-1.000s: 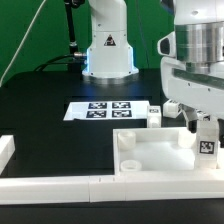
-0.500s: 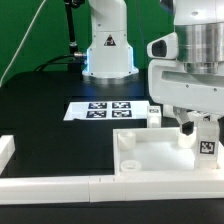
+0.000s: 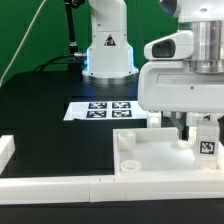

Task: Assemble one leg

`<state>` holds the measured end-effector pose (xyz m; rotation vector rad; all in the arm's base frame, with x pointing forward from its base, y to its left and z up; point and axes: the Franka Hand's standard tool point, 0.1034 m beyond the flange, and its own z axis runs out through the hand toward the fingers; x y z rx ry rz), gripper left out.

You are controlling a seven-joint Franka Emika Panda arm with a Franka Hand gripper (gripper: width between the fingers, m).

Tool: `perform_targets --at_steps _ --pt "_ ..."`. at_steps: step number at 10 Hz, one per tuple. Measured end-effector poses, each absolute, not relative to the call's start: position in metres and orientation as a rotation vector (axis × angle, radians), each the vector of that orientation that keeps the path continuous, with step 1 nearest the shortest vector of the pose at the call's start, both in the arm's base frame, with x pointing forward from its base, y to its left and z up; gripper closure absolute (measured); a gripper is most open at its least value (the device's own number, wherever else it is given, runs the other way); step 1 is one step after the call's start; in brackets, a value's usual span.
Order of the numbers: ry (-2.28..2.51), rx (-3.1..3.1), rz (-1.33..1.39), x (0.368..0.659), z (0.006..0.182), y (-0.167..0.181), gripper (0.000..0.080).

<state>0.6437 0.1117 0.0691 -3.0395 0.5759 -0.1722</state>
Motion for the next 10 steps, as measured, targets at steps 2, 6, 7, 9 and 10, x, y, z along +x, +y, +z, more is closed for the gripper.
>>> perform_targets --at_steps 2,6,7,9,10 --pt "0.765 -2.989 -0.166 0.6436 0.069 0.1118 0.0517" --pt "1.325 -2.781 -0.153 0.6428 0.0687 0.1105 0.0516" --pt "1.482 -2.697 -0.149 0.6428 0.0687 0.1091 0.0516" --pt "1.786 -2.492 -0.119 0.6422 0.0686 0.1079 0.0515" --pt "1.93 -2.366 -0.097 0.6417 0.0685 0.108 0.0515"
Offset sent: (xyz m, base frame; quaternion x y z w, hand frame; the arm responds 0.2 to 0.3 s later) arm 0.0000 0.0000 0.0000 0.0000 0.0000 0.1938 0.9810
